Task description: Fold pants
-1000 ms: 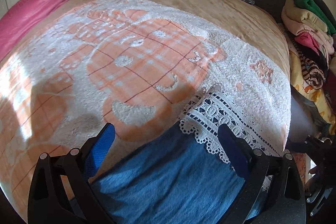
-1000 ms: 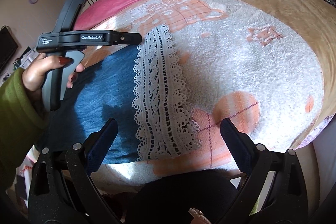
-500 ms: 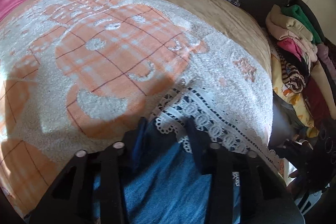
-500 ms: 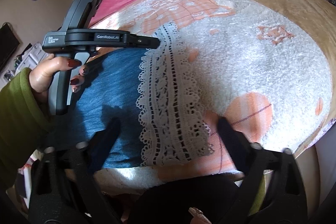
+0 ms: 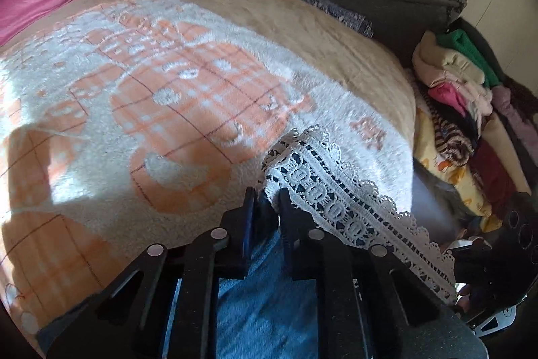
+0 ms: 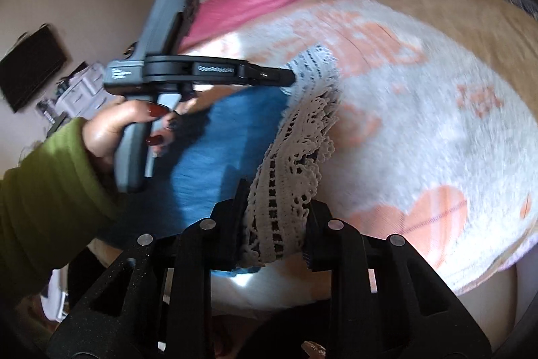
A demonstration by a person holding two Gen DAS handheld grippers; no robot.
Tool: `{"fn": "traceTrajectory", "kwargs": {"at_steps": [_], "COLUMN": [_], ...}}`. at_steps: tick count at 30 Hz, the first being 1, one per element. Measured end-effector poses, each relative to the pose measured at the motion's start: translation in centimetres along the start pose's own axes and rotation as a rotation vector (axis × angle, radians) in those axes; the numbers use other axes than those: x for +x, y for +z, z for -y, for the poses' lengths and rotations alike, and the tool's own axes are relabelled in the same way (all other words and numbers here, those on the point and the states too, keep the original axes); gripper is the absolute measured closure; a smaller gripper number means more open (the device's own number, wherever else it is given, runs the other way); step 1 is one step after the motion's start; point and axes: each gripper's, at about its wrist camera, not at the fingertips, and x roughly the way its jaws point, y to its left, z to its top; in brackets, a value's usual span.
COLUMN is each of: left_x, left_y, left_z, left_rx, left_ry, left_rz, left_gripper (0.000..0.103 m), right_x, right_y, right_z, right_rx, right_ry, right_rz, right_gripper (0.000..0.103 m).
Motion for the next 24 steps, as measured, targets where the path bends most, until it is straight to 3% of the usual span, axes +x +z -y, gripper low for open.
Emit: {"fn": "traceTrajectory", "kwargs": {"at_steps": [10,17,19,21,24], "left_x": [-9.1,-13.0,-14.1,-15.7,-18.5], "left_y": [-3.3,-8.0,-10.2,-12.1,-14.7], "left_z": [-3.4,-8.8,-11.2,-13.0,-14.8], "left_rx": [-0.066,-0.190,-0.277,-0.371,-0.475], "left_ry": [0.022,0.102,0.155,0.193,0.186], "left_rz": [0.123,0.149,0.161,0.186,0.258], "left_gripper": [0.090,0.088,0.073,0.065,0.061], "right_x": [0.6,5.8,7.9,9.5,10.2], "right_y": [2.7,1.1,-0.3,-2.0,-4.4], "right_z": [-8.8,-14.8,-16.4,-18.1,-20.2], "right_rx": [-0.190,-0.305,-0.369,-0.455,-0.582], "right_ry": [0.077,0.099,0.074,0.033,0.004], "right_rz": [-0.020,-0.122,-0.160,-0.191,-0.190], "right_gripper": [0.083,0.082,0.081,0.079,0.071]}}
